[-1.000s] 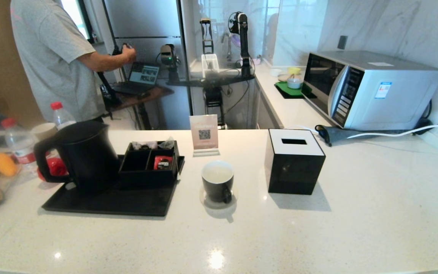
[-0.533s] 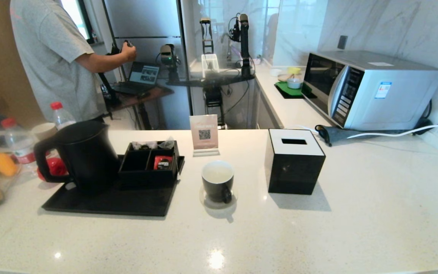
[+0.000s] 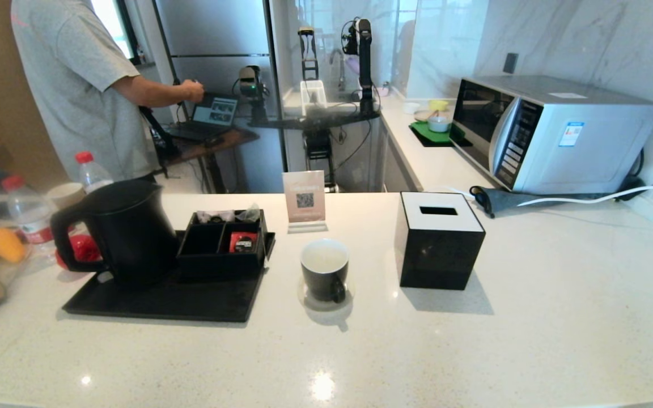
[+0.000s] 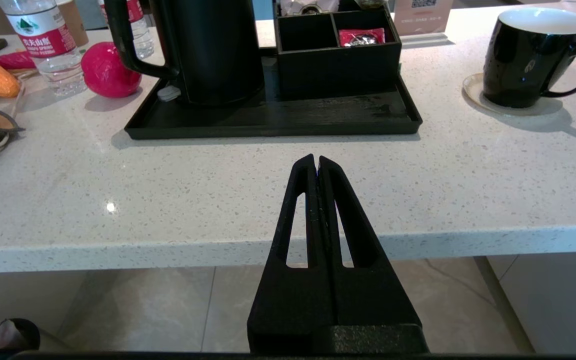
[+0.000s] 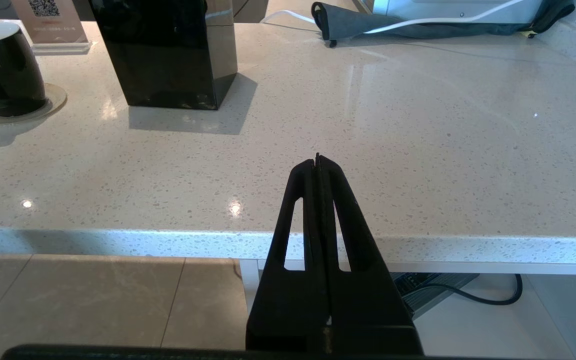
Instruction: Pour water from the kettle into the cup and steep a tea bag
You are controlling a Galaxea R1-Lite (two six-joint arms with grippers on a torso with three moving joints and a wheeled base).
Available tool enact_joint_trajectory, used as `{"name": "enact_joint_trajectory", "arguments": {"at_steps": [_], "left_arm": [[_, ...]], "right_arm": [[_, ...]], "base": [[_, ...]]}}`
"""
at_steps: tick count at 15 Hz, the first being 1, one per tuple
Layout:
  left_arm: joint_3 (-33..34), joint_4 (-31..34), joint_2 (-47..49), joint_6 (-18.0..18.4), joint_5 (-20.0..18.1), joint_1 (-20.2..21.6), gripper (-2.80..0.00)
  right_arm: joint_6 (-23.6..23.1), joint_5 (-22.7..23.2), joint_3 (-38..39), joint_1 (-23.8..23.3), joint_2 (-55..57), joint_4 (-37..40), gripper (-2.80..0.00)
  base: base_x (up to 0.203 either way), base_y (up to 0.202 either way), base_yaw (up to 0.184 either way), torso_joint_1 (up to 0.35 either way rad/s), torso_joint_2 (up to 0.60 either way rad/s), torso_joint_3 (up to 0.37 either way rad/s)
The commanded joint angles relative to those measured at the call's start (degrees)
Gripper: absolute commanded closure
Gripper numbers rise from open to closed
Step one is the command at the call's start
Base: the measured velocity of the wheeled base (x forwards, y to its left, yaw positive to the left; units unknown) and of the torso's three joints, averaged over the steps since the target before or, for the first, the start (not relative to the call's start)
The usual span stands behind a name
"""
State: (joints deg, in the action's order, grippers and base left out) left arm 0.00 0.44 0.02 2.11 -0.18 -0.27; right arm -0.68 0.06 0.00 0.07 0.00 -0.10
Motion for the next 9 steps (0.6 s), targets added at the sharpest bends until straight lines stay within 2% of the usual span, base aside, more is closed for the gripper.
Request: {"name": "enact_joint_trajectory", "arguments": {"at_steps": [1, 5, 9], "left_arm": [[-1.2, 0.3, 0.0, -0.4, 0.3, 0.0, 0.0], [-7.2, 1.8, 1.7, -0.8, 2.5, 0.0, 0.0], [-17.1, 1.8, 12.2, -1.0, 6.3, -0.3, 0.0]], "right_arm": [[0.0, 0.0, 0.0, 0.0, 0.0, 0.0, 0.0], [0.0, 0.0, 0.0, 0.0, 0.0, 0.0, 0.0], [0.0, 0.0, 0.0, 0.0, 0.0, 0.0, 0.0]], "base": [[0.0, 0.0, 0.0, 0.0, 0.0, 0.0], [0.0, 0.0, 0.0, 0.0, 0.0, 0.0], [0.0, 0.0, 0.0, 0.0, 0.0, 0.0]]}}
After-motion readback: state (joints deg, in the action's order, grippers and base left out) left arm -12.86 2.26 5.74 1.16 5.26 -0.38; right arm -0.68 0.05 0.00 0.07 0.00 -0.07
